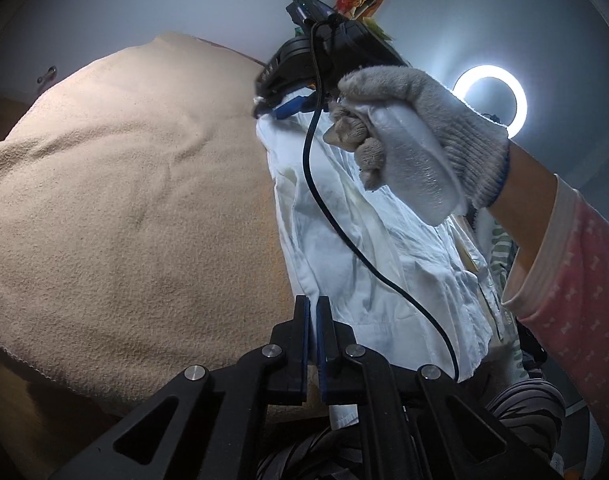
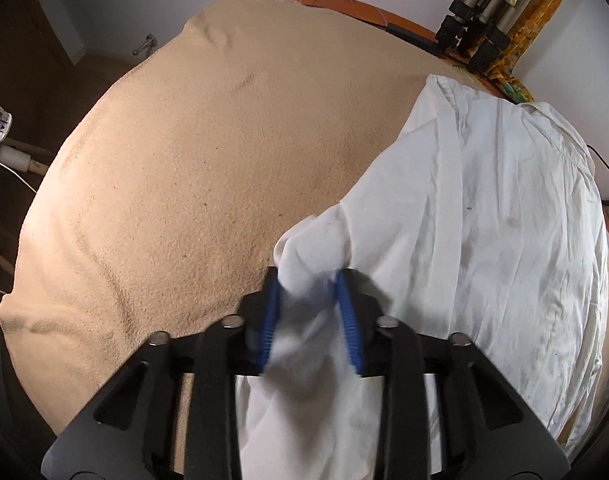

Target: Fold small clothes

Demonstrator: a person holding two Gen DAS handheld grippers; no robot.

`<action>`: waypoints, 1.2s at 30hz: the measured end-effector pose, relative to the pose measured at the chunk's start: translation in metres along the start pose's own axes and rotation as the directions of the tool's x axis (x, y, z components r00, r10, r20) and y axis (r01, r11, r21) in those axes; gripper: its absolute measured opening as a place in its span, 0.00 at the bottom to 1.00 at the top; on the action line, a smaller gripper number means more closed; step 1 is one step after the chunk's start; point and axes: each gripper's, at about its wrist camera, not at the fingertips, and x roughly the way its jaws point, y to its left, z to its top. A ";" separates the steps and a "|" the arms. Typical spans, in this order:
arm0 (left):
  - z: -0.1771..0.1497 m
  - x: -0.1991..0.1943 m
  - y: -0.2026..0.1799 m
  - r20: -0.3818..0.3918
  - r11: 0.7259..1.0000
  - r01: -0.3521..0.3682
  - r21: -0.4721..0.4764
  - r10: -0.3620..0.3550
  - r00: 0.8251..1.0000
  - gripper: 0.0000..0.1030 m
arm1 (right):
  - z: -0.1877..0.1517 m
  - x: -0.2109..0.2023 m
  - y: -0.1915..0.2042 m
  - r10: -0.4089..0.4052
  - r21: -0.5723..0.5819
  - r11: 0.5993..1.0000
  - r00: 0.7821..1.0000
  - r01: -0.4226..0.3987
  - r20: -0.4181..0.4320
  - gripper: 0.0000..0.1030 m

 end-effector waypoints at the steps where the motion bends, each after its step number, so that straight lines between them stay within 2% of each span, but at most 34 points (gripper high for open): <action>1: 0.000 -0.002 0.000 0.004 1.000 0.000 0.000 0.000 1.000 0.00 | 0.001 -0.001 -0.006 0.010 0.023 1.000 1.000 -0.010 0.001 0.09; 4: -0.002 -0.007 0.001 0.034 1.000 -0.021 -0.001 0.021 0.999 0.00 | 0.002 -0.012 -0.038 0.158 0.168 0.972 0.986 -0.164 0.049 0.07; 5: -0.002 -0.008 0.003 0.038 1.000 -0.025 -0.011 0.026 0.999 0.08 | 0.001 -0.015 -0.045 0.185 0.193 0.962 0.981 -0.194 0.066 0.07; 6: -0.002 -0.007 0.006 0.033 0.999 -0.018 -0.028 0.019 0.999 0.27 | -0.001 -0.018 -0.050 0.200 0.208 0.955 0.976 -0.213 0.082 0.07; 7: -0.002 -0.005 0.009 0.021 0.999 -0.012 -0.047 0.013 1.000 0.34 | -0.003 -0.020 -0.054 0.207 0.211 0.952 0.974 -0.222 0.089 0.06; 8: -0.003 -0.002 0.012 0.009 0.998 -0.018 -0.054 0.019 1.000 0.36 | -0.005 -0.022 -0.056 0.218 0.209 0.950 0.971 -0.233 0.095 0.06; 10: -0.005 0.002 0.011 0.000 0.999 -0.039 -0.013 0.039 0.999 0.29 | -0.008 -0.026 -0.058 0.230 0.204 0.947 0.967 -0.249 0.110 0.06; 12: -0.005 0.006 0.005 -0.014 0.998 -0.063 0.028 0.064 0.998 0.01 | -0.009 -0.028 -0.061 0.246 0.207 0.941 0.961 -0.267 0.123 0.06; 14: -0.004 0.004 0.001 -0.015 0.998 -0.045 0.032 0.045 0.999 0.01 | -0.011 -0.032 -0.065 0.262 0.210 0.935 0.955 -0.286 0.137 0.06; 18: -0.001 -0.008 -0.017 0.017 0.996 -0.053 0.078 0.052 0.999 0.01 | -0.009 -0.042 -0.083 0.293 0.217 0.919 0.939 -0.328 0.180 0.06; 23: 0.001 -0.016 -0.054 0.037 0.984 -0.049 0.170 0.044 0.998 0.01 | -0.024 -0.062 -0.114 0.326 0.241 0.893 0.915 -0.381 0.239 0.06; 31: -0.001 0.007 -0.111 -0.015 0.948 -0.018 0.319 0.023 1.000 0.01 | -0.065 -0.071 -0.184 0.324 0.321 0.854 0.901 -0.410 0.289 0.06; 36: -0.006 0.035 -0.134 -0.081 0.939 0.040 0.342 -0.013 0.997 0.01 | -0.084 -0.058 -0.223 0.316 0.368 0.836 0.905 -0.407 0.283 0.06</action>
